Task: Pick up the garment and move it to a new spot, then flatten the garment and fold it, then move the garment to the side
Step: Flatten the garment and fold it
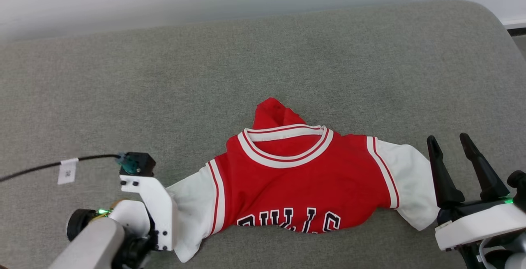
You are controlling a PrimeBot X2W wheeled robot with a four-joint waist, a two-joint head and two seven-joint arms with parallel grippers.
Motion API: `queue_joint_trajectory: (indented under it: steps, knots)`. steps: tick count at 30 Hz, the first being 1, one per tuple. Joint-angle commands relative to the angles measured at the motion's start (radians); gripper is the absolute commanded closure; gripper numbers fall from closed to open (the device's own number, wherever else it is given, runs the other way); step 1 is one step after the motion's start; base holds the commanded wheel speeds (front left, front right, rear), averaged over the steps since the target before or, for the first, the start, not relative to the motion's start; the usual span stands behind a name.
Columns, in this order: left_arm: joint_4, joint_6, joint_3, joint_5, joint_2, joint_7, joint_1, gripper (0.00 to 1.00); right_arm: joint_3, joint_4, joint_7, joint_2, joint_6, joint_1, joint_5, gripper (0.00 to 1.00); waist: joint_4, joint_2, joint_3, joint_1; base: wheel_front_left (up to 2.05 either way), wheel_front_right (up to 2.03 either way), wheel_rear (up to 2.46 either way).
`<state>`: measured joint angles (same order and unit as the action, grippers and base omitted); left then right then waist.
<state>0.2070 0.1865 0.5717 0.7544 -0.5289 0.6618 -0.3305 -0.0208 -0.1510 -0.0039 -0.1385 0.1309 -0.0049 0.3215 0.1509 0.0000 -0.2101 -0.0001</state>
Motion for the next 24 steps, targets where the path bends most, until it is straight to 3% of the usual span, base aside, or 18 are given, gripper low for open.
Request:
queue_joint_trajectory:
  steps: [1,5,11,18,23,24]
  knots:
    - [0.029,0.002,0.036,0.001,0.033,0.003,0.067,1.0,-0.005,0.006,0.004,-0.003,0.0,-0.01,0.006,0.0,-0.005,0.0,0.007,0.0001,0.0,0.0,0.0]
    - [-0.006,0.033,-0.008,-0.034,0.032,-0.12,0.053,1.0,-0.033,0.041,0.078,-0.021,0.0,-0.002,0.058,0.0,-0.024,0.0,0.029,0.0001,0.0,0.0,0.0]
    - [-0.091,0.073,-0.062,-0.06,0.04,-0.265,0.067,1.0,-0.14,0.187,0.328,-0.076,0.0,-0.02,0.156,0.0,-0.055,0.0,0.052,0.0001,0.0,0.0,0.0]
    - [-0.248,0.099,-0.068,-0.112,0.037,-0.338,0.037,1.0,-0.186,0.352,0.662,-0.123,0.0,-0.116,0.168,0.0,-0.108,0.0,0.015,0.0001,0.0,0.0,0.0]
    - [-0.306,0.104,-0.05,-0.136,0.045,-0.338,0.014,1.0,-0.121,0.483,0.743,-0.138,0.0,-0.208,0.179,0.0,-0.132,0.0,-0.023,0.0001,0.0,0.0,0.0]
    - [-0.31,0.104,-0.049,-0.134,0.05,-0.344,0.016,1.0,-0.084,0.557,0.799,-0.125,0.0,-0.21,0.203,0.19,-0.14,0.0,-0.027,0.0001,0.0,0.0,0.0]
